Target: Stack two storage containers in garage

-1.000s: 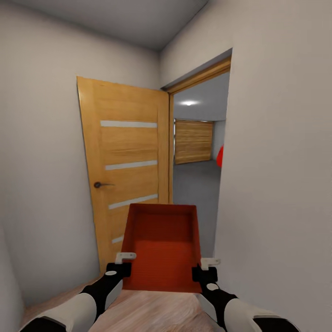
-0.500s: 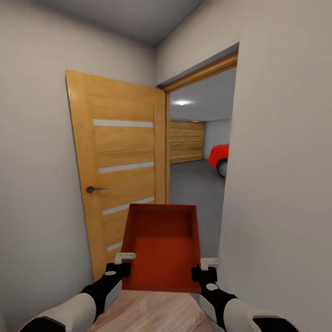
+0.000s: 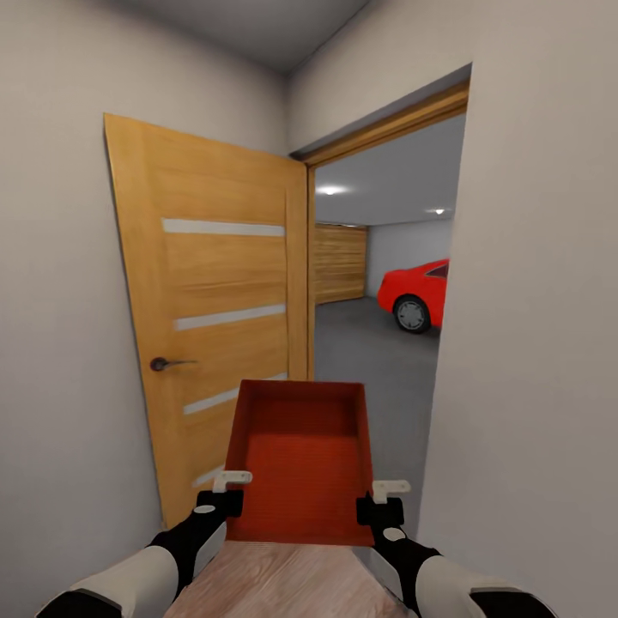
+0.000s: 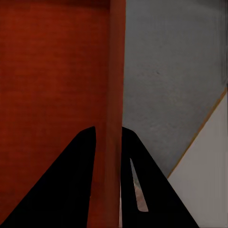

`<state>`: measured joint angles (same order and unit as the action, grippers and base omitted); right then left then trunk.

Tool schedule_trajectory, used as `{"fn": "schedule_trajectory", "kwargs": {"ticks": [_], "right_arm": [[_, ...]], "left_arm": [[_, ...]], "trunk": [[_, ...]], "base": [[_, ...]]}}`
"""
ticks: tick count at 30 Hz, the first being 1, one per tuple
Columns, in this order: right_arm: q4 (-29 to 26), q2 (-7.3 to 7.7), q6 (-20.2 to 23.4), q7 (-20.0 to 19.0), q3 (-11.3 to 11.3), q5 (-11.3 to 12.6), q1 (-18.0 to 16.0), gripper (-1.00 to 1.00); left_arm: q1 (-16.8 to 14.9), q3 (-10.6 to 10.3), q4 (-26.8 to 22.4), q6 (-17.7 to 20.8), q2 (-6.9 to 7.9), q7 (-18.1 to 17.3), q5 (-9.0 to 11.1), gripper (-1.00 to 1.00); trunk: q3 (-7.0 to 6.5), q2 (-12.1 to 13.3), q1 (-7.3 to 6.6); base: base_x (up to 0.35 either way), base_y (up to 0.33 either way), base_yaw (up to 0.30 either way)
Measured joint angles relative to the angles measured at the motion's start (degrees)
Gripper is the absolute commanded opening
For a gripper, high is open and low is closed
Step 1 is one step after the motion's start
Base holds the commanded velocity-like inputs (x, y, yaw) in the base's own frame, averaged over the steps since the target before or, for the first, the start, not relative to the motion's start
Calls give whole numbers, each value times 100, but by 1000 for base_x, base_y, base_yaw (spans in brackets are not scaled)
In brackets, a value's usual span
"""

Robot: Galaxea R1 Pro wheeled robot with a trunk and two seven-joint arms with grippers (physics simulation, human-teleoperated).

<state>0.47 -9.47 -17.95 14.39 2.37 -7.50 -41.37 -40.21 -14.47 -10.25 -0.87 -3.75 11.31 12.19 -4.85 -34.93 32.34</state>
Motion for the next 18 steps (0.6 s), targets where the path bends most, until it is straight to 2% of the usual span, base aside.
{"fn": "schedule_trajectory", "kwargs": {"ticks": [6,18], "right_arm": [[1,1,-4,-9,-124,153,1,-100],[2,43,-19,-72,-122,174,1,-100]], "left_arm": [[-2,-2,4,0,-5,8,-3,-100],[-2,-7,-2,0,-50,82,-16,-100]], "trunk": [[0,0,0],[0,0,0]], "base": [[242,236,-286],[242,236,-287]]}}
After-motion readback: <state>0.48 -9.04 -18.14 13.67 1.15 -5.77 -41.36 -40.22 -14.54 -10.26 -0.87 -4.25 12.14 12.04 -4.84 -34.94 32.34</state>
